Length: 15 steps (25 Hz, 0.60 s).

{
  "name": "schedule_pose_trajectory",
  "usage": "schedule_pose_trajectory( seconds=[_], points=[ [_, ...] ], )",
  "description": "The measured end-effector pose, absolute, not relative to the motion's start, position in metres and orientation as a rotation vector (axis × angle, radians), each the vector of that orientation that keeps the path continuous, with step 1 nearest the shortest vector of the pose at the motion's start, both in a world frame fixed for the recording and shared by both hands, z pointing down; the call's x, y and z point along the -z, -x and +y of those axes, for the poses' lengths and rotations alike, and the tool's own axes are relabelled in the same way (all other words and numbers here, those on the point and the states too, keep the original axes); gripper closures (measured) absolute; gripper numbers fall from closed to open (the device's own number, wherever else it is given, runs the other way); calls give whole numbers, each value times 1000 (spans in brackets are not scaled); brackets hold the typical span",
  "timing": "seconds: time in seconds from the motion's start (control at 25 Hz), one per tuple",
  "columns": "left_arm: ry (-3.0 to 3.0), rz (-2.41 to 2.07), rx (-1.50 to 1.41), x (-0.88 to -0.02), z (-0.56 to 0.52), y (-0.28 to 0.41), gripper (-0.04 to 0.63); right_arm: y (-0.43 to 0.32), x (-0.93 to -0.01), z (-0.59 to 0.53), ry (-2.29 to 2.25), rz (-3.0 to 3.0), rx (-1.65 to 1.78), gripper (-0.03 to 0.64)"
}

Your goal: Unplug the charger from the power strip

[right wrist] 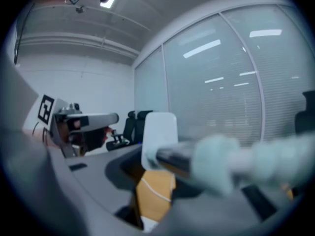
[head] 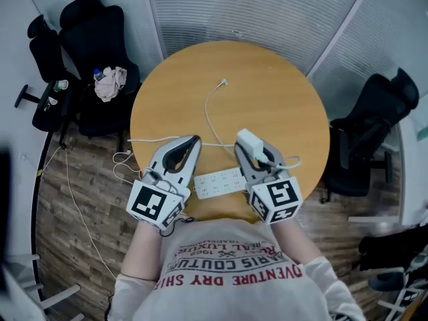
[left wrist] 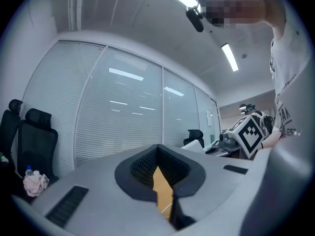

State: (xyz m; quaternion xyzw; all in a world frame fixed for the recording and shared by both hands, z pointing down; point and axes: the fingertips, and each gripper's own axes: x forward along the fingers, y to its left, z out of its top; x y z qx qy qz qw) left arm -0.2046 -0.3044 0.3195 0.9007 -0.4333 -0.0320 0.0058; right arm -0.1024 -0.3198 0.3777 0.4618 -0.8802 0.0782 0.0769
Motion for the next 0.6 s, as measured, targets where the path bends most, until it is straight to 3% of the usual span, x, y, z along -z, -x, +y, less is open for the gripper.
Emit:
schedule_pose_trajectory(
  seconds=[0.6],
  points=[
    [-2801,-1413,67,-323,-298,209,561,95,-368,-313,-1423,-2663,-172,463]
  ],
)
